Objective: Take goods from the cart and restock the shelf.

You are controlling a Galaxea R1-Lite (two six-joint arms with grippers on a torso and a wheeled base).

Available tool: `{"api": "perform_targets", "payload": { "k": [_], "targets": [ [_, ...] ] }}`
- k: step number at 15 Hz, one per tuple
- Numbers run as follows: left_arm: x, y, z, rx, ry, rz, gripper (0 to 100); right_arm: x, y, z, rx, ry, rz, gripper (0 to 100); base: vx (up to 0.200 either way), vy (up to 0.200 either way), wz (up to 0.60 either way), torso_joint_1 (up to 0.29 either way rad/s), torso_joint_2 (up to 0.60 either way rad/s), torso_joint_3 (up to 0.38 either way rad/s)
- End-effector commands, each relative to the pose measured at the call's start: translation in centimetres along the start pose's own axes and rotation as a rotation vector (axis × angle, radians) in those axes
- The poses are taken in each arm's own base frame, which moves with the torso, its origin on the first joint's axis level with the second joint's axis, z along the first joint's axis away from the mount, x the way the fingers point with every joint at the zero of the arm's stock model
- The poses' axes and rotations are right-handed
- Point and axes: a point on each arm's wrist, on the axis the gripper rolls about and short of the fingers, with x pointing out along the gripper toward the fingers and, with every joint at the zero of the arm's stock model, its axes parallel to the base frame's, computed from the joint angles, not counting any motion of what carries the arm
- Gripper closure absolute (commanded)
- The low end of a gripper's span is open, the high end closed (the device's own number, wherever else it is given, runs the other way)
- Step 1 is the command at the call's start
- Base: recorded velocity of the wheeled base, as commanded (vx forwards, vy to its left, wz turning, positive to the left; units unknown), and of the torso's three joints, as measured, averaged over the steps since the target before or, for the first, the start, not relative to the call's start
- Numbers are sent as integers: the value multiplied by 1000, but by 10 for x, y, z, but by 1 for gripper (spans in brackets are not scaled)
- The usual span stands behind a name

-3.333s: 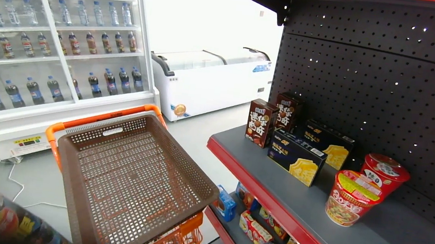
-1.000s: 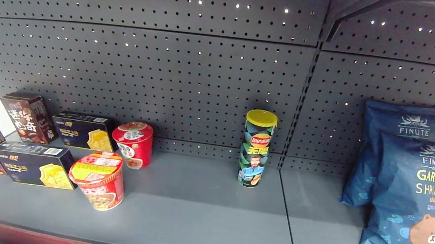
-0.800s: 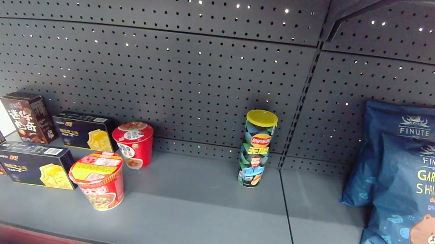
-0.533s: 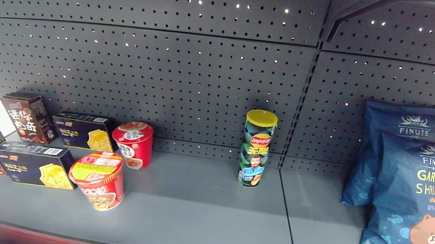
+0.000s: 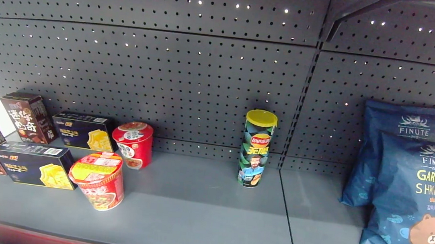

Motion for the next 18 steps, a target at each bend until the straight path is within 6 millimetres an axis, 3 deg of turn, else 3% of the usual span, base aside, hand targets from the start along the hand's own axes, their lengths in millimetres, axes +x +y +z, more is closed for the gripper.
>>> {"api": "perform_targets", "payload": {
  "k": [1, 3, 4, 5, 9, 12, 14, 16, 18],
  "targets": [
    [1, -1, -2, -3, 14, -5, 100, 50, -6, 19, 25, 94, 169, 0, 0, 0, 0, 0, 0, 0],
    [2, -1, -3, -9, 15, -11, 100, 92, -12, 23, 50, 124, 171, 0, 0, 0, 0, 0, 0, 0],
    [2, -1, -3, -10, 16, -11, 100, 100, -13, 23, 52, 126, 168, 0, 0, 0, 0, 0, 0, 0],
    [2, -1, -4, -13, 17, -13, 100, 133, -19, 24, 76, 125, 156, 0, 0, 0, 0, 0, 0, 0],
    [5, -4, -11, -7, 40, -34, 100, 202, -38, 37, 109, 113, 162, 0, 0, 0, 0, 0, 0, 0],
    [6, -4, -12, -5, 47, -35, 100, 230, -49, 33, 99, 127, 169, 0, 0, 0, 0, 0, 0, 0],
    [6, -5, -13, -5, 51, -38, 100, 252, -66, 15, 70, 150, 166, 0, 0, 0, 0, 0, 0, 0],
    [6, -5, -13, -5, 49, -39, 100, 260, -77, 6, 45, 136, 206, 0, 0, 0, 0, 0, 0, 0],
    [6, -5, -13, -60, 49, -36, 100, 284, -94, -9, 12, 110, 239, 0, 0, 0, 0, 0, 0, 0]
  ]
}}
